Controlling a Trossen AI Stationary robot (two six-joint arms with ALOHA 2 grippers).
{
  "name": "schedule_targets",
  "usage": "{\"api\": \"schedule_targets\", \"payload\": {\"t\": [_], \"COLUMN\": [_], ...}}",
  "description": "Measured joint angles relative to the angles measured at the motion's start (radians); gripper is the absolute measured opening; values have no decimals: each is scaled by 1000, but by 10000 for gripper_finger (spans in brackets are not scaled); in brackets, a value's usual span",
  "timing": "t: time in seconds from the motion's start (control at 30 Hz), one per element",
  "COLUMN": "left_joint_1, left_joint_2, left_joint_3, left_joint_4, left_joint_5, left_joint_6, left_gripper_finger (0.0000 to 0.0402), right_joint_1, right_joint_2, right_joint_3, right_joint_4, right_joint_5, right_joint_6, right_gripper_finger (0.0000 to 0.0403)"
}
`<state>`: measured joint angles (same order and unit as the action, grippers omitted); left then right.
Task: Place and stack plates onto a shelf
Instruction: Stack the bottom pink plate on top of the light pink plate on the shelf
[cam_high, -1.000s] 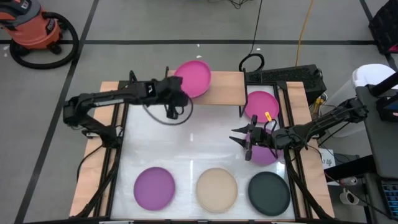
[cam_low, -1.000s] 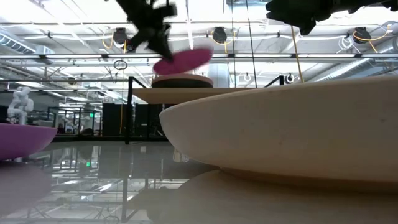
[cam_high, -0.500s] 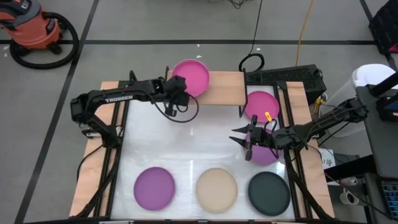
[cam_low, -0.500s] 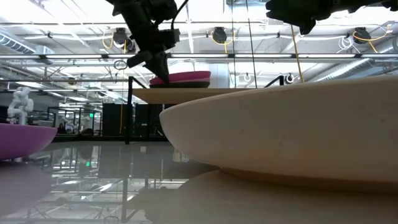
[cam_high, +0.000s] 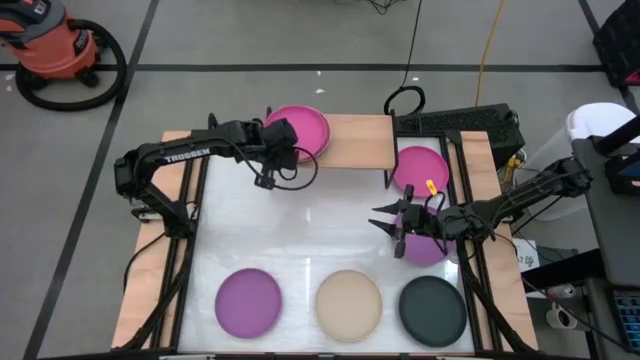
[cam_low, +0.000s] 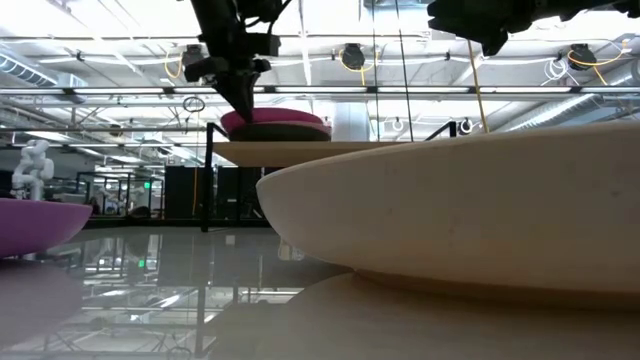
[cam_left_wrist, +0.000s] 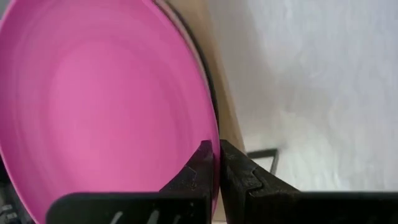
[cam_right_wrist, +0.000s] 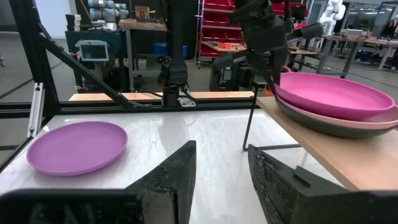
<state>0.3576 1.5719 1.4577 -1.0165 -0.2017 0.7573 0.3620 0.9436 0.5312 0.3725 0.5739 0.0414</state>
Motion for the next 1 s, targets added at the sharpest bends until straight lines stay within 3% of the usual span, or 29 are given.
{"api": "schedule_targets", "payload": {"t": [0.2,0.4,0.7,1.0], "left_joint_1": [3,1,1,1], "left_joint_2": [0,0,-1,-2], "left_joint_3": [1,2,2,17], "left_joint_4": [30,83,62,29], "left_joint_5": [-3,-8,-9,-107], "left_joint_6": [12,42,-51,-93], "left_gripper_finger": [11,38,50,158], "right_joint_1": [0,0,0,0], "right_joint_2": [0,0,0,0], "right_joint_3": [0,0,0,0], "right_joint_4": [0,0,0,0], "right_joint_5": [0,0,0,1], "right_joint_6": [3,2,0,0], "right_gripper_finger": [128,128,128,128]}}
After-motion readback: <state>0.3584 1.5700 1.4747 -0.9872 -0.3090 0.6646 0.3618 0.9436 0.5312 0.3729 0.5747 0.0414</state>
